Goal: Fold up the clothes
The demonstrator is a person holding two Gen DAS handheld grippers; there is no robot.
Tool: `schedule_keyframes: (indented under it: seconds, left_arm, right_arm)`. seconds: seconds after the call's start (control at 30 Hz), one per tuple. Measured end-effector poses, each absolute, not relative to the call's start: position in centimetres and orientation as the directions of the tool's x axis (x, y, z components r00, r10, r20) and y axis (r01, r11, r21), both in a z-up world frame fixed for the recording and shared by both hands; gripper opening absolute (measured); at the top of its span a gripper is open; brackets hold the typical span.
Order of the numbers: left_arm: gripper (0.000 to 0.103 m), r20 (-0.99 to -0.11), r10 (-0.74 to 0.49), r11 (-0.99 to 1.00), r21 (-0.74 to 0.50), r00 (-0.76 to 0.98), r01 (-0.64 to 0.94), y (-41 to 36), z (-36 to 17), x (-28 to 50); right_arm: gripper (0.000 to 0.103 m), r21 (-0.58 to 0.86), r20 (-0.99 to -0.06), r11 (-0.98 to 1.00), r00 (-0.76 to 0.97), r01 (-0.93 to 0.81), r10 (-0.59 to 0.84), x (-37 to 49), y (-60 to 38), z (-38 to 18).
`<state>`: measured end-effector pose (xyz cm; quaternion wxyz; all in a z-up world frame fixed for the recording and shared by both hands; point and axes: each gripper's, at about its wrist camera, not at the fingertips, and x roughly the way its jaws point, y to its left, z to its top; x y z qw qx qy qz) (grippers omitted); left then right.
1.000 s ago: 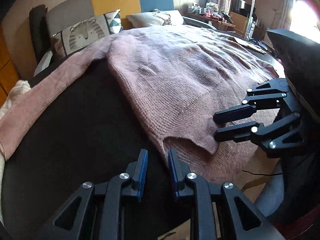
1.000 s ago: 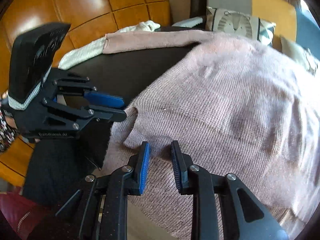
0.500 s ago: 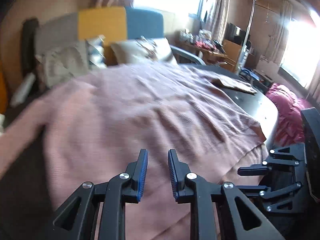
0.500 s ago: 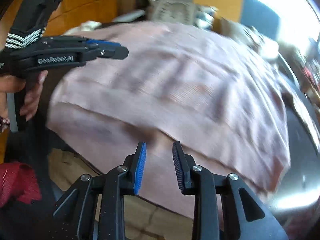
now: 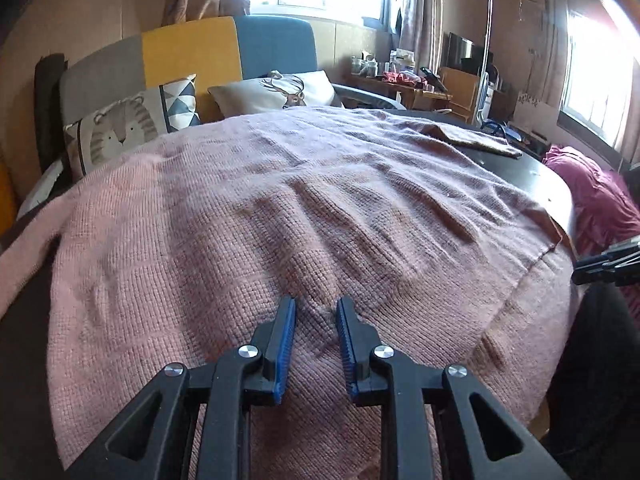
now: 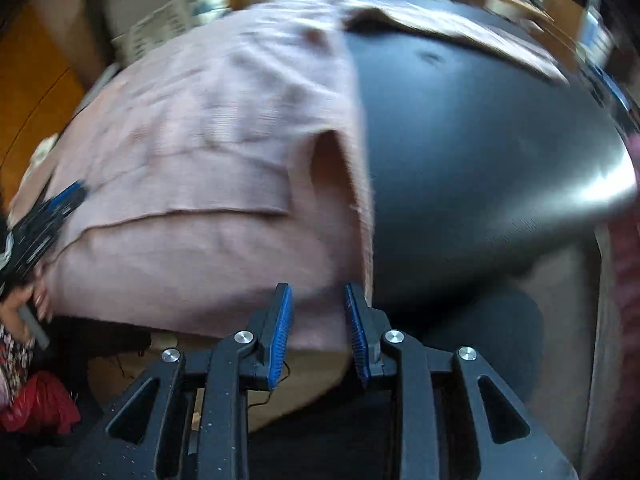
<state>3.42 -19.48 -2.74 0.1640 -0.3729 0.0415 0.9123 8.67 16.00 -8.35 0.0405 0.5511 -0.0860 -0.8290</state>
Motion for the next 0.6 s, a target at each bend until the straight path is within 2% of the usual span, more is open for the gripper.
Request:
schedule_keyframes:
  seconds: [0.07,0.17,0.27,0.37,0.47,0.6]
  left_arm:
    - [0.021,-0.718,0.251,-0.947,-0.042,-0.649,-0.320,-19.1,-2.3,2.9]
    - [0.021,-0.733,0.280,-0.942,-0.085,-0.619,-0.325,-17.5,-0.9,1.9]
    - [0.021,-0.692,0.360,-0.912,-0.119,-0.625,-0.393,-13.8,1.3,1.2]
    - [0.021,-0.692,0.404,-0.856,-0.055,-0.598,-0.515,-7.3,1.7,0.3]
    - [0.021,-0.716,0.403,-0.805,0.019,-0.570,-0.593,-1.7,1.0,-0.5]
    - [0.021,-0.781,0.367,-0.781,0.038,-0.506,-0.623,3.1,-1.8,-1.4]
  right_arm:
    - [0.030,0.246,-0.895,-0.965,-0.403,-0.087,-0.192,9.1,17.8,-8.4]
    - [0.030,0.385,-0.822,-0.915,-0.495,-0.118,-0.282,9.4,19.9,-7.0]
    - [0.030,0.347,-0.783,-0.937,-0.565,-0.049,-0.260,8.9,19.5,-5.2]
    - [0.030,0.234,-0.810,-0.972,-0.552,0.006,-0.199,7.0,18.0,-5.5]
    - [0.030,0.243,-0.824,-0.970,-0.522,0.022,-0.219,4.4,17.0,-7.0]
    - [0.030,0.188,-0.836,-0.982,-0.525,0.000,-0.160,2.5,17.0,-8.0]
